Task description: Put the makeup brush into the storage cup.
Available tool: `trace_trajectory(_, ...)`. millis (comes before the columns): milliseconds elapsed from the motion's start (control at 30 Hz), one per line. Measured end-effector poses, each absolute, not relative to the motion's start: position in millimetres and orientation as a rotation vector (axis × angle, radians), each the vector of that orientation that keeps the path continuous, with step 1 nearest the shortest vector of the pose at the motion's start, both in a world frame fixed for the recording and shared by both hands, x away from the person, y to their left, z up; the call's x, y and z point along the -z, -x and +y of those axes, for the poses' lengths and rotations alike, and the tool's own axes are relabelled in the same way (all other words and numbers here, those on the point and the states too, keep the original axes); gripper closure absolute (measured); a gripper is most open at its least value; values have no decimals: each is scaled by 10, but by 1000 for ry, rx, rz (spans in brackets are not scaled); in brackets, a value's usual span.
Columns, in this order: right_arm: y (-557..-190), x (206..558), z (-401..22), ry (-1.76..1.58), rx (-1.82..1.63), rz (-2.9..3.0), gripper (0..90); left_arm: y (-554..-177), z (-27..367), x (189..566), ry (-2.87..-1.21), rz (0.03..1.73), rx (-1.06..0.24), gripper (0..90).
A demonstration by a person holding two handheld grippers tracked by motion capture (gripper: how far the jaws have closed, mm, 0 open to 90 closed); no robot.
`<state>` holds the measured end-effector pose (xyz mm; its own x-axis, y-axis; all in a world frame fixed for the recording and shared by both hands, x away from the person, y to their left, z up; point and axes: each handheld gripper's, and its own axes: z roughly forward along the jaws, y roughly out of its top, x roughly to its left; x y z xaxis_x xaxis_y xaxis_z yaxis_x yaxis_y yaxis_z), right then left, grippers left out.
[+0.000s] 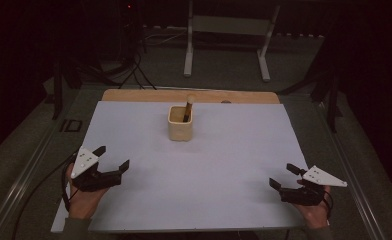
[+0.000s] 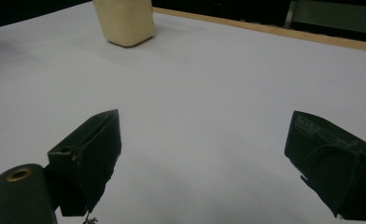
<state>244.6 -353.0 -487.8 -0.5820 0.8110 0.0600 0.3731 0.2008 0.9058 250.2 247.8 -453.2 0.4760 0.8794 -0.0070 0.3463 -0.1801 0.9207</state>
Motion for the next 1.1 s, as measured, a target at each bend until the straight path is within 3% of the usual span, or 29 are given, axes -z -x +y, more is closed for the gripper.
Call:
trace_trajectory(367,-2483,4881,-3545,-1101,-1360,2038,107,-2261,2751,4646,-1687,1090,-705,82)
trace_trajectory(1100,-2496,4885,-3577,-1087,-1368,2016,107,-2198,2768,4750,-1667,1148,-670,92)
